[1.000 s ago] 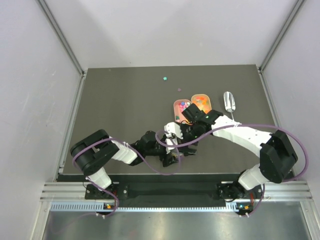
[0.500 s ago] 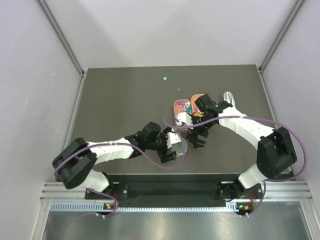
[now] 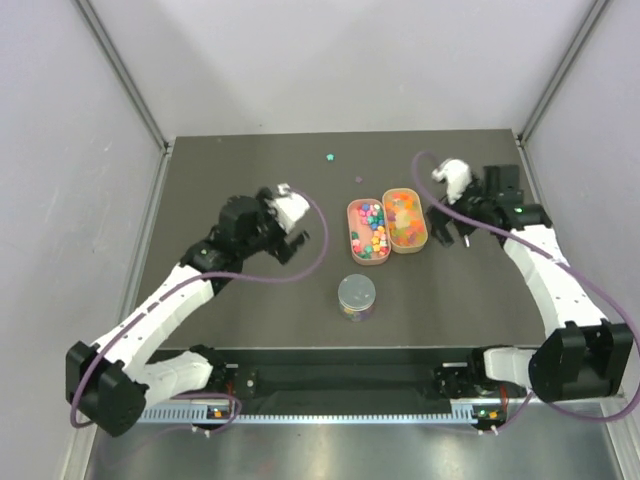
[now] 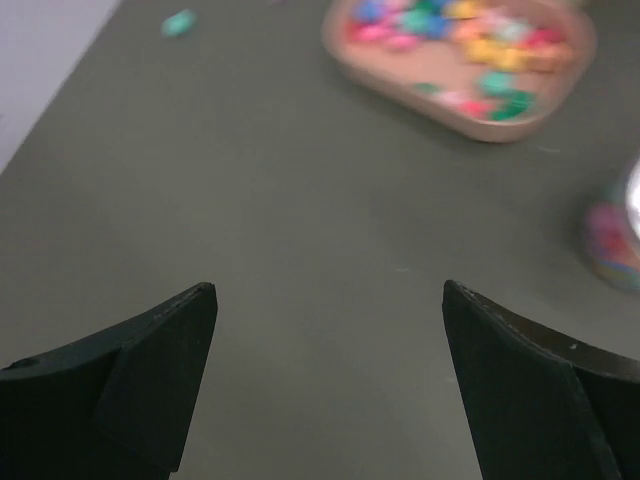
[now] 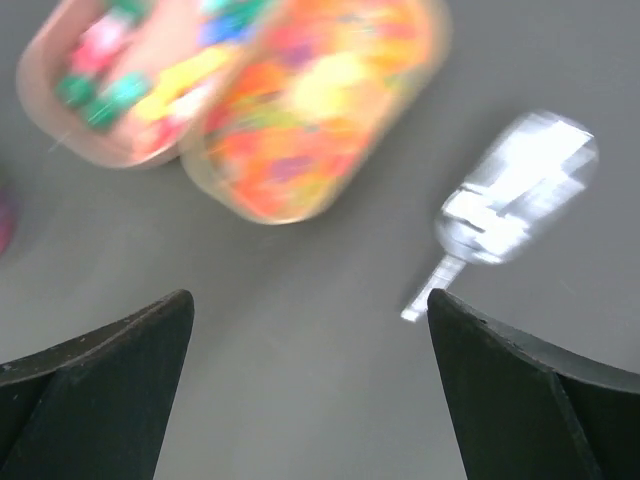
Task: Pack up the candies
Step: Reset both arms
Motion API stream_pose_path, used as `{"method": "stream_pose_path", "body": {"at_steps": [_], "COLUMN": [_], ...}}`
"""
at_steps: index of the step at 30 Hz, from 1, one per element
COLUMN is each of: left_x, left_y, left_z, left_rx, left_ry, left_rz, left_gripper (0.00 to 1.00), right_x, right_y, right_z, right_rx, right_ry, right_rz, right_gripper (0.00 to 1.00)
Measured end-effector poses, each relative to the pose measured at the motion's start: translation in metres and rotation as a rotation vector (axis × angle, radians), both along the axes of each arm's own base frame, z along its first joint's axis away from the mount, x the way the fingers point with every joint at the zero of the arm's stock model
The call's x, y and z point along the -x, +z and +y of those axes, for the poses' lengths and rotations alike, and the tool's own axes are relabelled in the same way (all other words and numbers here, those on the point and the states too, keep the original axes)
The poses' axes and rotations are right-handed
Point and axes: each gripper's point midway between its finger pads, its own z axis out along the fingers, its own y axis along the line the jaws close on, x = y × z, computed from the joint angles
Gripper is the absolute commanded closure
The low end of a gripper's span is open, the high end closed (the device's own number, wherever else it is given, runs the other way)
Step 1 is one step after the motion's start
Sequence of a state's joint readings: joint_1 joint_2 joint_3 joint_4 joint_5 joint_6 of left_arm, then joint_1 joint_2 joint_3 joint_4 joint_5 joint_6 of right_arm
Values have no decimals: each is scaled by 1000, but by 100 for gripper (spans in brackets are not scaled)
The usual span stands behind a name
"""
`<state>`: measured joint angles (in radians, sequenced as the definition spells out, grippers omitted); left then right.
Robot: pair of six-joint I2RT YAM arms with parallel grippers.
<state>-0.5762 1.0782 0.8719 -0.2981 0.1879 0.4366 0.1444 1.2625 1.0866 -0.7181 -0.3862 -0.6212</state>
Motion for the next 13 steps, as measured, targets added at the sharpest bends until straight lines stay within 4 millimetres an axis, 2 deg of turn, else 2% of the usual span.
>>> {"method": "stream_pose_path", "body": {"at_steps": [2, 4, 6, 9, 11, 13], "left_x": [-32, -62, -79, -92, -94, -95], "left_y": [10, 13, 9, 8, 9, 7], "left_z": [33, 74, 115, 171, 191, 200], "left_rx": [13, 58, 111, 205, 243, 266], "left_ry": [200, 431, 625, 872, 956, 997], "left_rz": [-24, -22, 3, 18, 12, 4], "left_gripper": [1, 1, 1, 1, 1, 1], "right_x": [-20, -33, -40, -35, -28, -24], "right_y": [18, 34, 46, 49, 45, 42], "right_z": [-27, -46, -60, -77, -88, -98], "right_rx": [-43, -77, -105, -123, -115, -110], "right_ry": [-191, -344, -476, -622, -708, -774], "right_rz": [-69, -126, -190, -236, -248, -258], "right_gripper": [0, 1, 0, 0, 0, 0]}}
